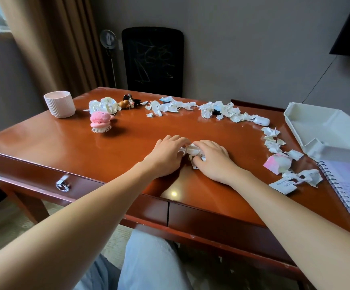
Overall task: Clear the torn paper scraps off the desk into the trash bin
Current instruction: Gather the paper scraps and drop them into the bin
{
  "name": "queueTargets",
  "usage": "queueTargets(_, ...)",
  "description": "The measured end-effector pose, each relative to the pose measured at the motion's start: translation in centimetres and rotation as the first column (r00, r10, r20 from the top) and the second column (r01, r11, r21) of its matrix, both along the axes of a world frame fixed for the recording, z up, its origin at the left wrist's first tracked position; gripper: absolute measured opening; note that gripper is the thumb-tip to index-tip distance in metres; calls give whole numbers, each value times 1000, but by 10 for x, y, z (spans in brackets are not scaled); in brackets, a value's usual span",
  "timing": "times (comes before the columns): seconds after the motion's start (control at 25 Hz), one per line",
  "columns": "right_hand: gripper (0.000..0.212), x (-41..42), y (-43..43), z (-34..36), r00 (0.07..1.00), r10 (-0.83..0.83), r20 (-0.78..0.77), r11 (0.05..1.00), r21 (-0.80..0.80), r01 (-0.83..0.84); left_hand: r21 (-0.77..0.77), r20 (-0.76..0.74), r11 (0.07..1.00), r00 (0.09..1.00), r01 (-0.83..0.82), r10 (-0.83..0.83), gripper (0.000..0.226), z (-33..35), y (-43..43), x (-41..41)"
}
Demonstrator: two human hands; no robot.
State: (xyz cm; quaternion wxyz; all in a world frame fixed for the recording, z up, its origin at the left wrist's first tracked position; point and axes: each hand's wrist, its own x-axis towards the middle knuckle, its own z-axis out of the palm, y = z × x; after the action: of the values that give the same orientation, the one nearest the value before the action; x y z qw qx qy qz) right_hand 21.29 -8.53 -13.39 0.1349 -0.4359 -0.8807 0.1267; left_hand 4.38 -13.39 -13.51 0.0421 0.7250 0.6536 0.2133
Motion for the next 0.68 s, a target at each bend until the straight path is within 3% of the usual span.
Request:
queueTargets(0.28, 48, -15, 20, -2, 1000, -21, -7, 1000, 12, 21, 42, -32, 996, 996, -84, 86, 32, -1, 12, -12)
queueTargets(0.48, 49, -16, 22, 2, 999, -14, -52, 1000, -19, 14, 25, 35, 996, 996, -84, 83, 34, -4, 14, -14)
queueTargets(0.6, 63, -10, 16, 4, 998, -9, -56, 998, -70, 5, 2, -110, 997, 991, -77, 77, 35, -5, 15, -15)
queueTargets(0.68, 62, -8, 16, 4, 999, -3, -49, 998, -68, 0, -13, -155, 996, 984, -91, 88, 37, -2, 18, -15)
